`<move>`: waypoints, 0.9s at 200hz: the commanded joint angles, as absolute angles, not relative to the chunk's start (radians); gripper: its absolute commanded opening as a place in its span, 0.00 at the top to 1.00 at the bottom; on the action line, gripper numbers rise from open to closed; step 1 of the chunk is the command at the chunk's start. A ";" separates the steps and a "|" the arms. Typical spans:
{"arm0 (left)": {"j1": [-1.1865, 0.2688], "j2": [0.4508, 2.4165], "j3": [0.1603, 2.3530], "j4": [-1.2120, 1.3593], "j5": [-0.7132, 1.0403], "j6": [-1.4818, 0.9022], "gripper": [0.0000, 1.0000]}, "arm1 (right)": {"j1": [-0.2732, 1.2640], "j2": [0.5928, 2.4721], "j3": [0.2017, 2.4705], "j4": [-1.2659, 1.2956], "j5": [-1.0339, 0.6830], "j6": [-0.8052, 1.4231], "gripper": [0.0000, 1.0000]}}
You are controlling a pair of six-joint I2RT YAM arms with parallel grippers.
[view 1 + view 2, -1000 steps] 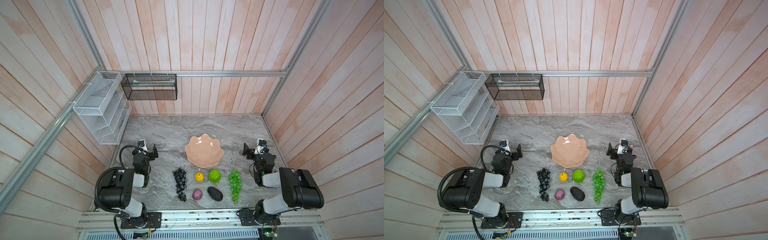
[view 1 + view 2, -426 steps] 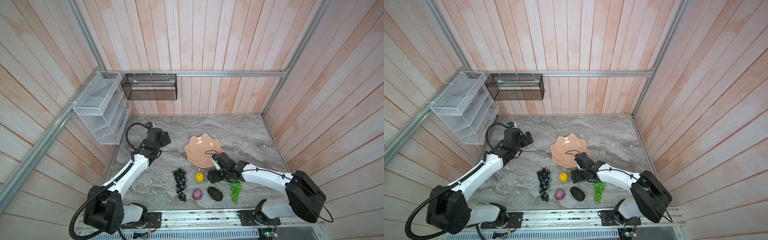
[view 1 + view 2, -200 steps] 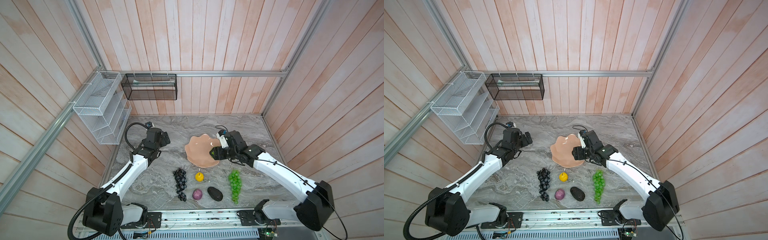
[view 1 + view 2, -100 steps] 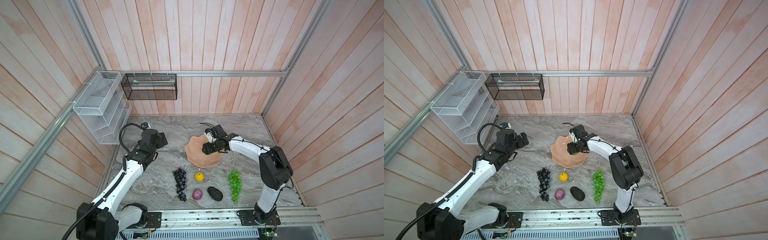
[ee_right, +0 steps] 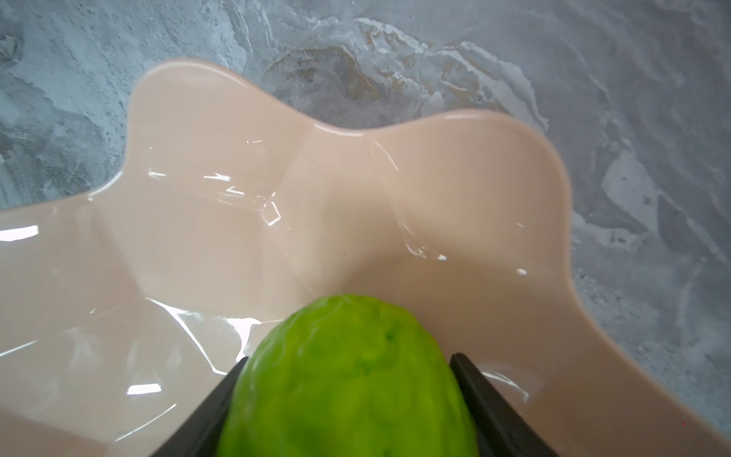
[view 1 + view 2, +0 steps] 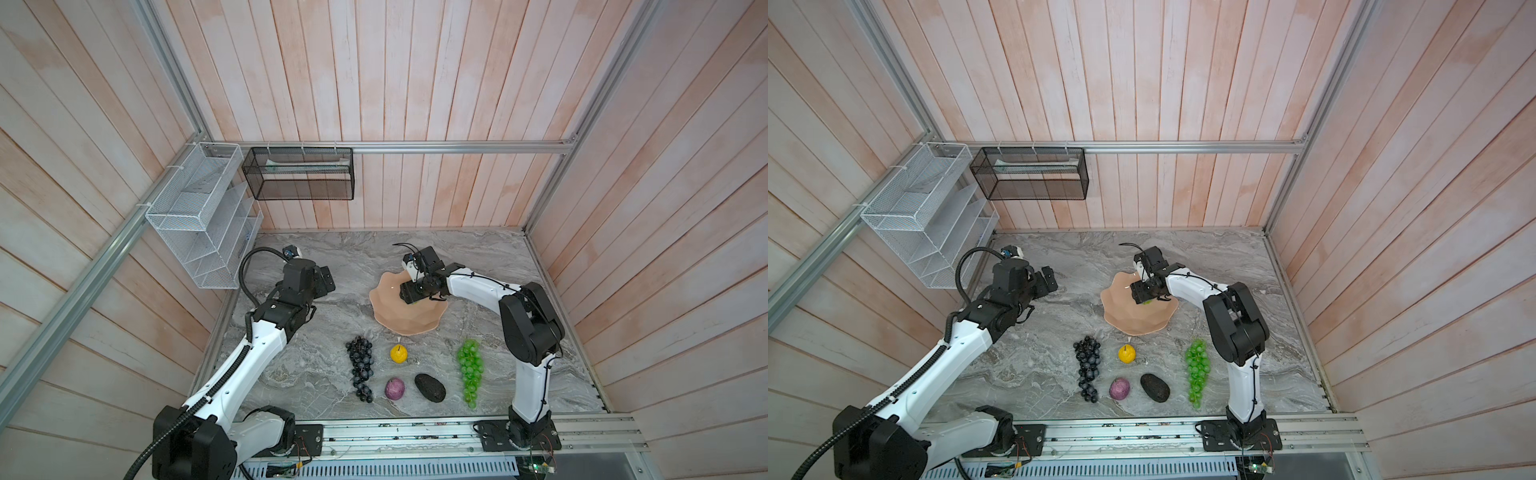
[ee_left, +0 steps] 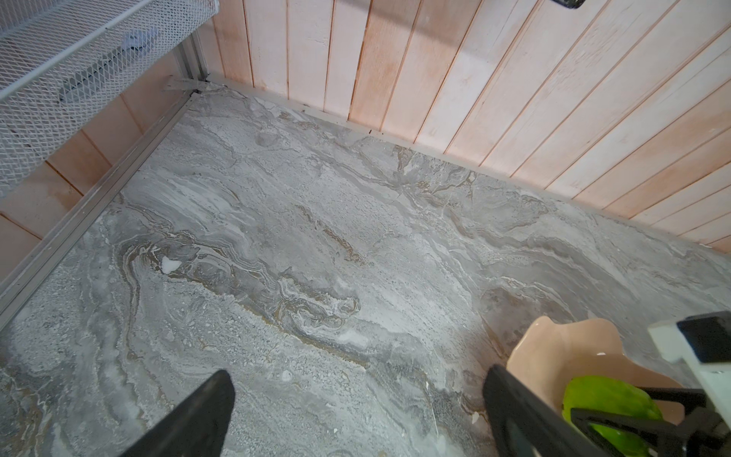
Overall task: Place and organize the fake fruits in the fruit bowl
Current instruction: 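Carry the green citrus over the pink bowl and release it with the right gripper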
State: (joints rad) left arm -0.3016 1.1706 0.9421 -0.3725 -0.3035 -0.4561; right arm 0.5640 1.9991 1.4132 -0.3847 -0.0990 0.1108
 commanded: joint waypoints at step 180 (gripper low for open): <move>-0.591 1.399 1.144 -0.732 0.154 -0.423 0.03 | 0.564 1.667 1.348 -0.425 -0.055 0.083 0.11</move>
State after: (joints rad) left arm -0.4782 1.3663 1.1240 -0.6788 0.0856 -0.4225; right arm 0.5686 1.7447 1.4097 -0.3923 -0.0574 0.0765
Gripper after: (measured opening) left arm 0.975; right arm 0.894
